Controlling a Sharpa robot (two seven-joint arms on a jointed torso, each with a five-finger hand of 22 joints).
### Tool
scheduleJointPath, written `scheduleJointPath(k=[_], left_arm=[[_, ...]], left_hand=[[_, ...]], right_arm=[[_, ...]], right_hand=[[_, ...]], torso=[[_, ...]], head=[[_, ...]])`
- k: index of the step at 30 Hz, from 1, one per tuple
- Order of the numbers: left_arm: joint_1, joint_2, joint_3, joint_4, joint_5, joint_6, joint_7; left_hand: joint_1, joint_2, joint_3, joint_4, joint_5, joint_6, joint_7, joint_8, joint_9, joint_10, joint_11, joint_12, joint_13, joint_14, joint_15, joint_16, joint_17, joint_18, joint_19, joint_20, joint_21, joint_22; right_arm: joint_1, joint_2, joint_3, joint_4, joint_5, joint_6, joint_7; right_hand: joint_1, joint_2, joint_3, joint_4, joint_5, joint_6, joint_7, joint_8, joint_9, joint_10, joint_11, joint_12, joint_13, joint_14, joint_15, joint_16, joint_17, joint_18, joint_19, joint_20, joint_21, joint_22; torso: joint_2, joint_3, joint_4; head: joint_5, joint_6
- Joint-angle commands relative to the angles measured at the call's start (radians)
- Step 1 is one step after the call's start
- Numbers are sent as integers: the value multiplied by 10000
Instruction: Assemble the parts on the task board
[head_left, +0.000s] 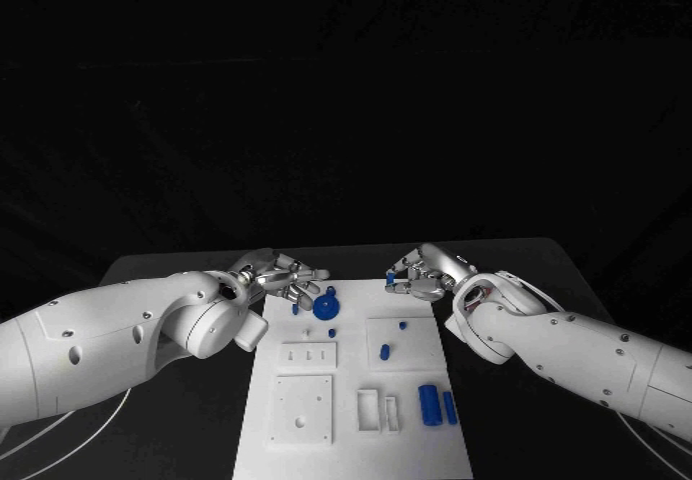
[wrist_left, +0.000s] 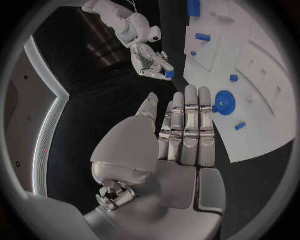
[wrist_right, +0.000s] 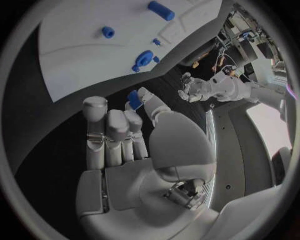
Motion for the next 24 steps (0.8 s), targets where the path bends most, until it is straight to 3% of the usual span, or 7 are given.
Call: scheduleJointPath(k=[1,7,12,18,24], left_arm=[[10,216,1,-65,103,215,-1017],[13,594,-8,-221,142,123,-1448],[14,739,-11,-276,20,92,-1590],[14,862,-13,-337,-181,95,-1724],[14,971,-13,-384,-263,125,-1780]], left_hand=[[-39,-109,-36,146,-260,-84,4,-47,8,35,31,38,15,-89,28,57,-14,-111,42,12,-90,-39],[-86,-247,-5,476,-335,-145,42,-45,8,-189,111,44,18,-242,106,-3,-117,-90,14,95,-275,-178],[-275,-497,163,870,-557,-122,48,-40,11,-236,138,59,21,-251,125,-9,-199,-80,93,121,-413,-311],[-385,-651,292,992,-575,-138,56,-40,11,-257,154,62,22,-263,137,-11,-224,-79,117,128,-454,-360],[-403,-649,334,1022,-571,-129,53,-39,12,-258,154,64,23,-261,137,-9,-229,-79,121,129,-462,-370]], right_arm=[[4,124,2,252,-585,-37,-530],[5,340,-12,677,-835,78,-706],[5,486,-52,890,-941,242,-794],[5,623,-111,1002,-1006,325,-843],[5,726,-148,1082,-1068,407,-858]], right_hand=[[27,-119,3,99,80,56,-9,18,12,68,-21,-52,0,-8,-88,-8,-13,19,381,-64,48,812],[27,-119,3,99,80,56,-9,18,12,68,-21,-52,0,-8,-88,-8,-13,19,381,-64,48,812],[62,-169,53,167,81,65,-4,17,12,74,-22,-62,6,-3,-88,-11,-12,15,380,-66,62,811],[70,-157,74,175,92,50,1,16,10,65,-20,-70,6,-5,-88,-20,-18,14,373,-65,45,807],[72,-160,90,174,123,56,1,18,12,56,-19,-81,2,-7,-87,-30,-26,15,369,-65,20,801]], torso=[[-60,-9,3],[-89,-8,17],[-68,-5,-16],[-65,-8,-16],[-67,-9,-8]], head=[[90,-26],[171,-79],[173,-65],[153,-23],[156,-21]])
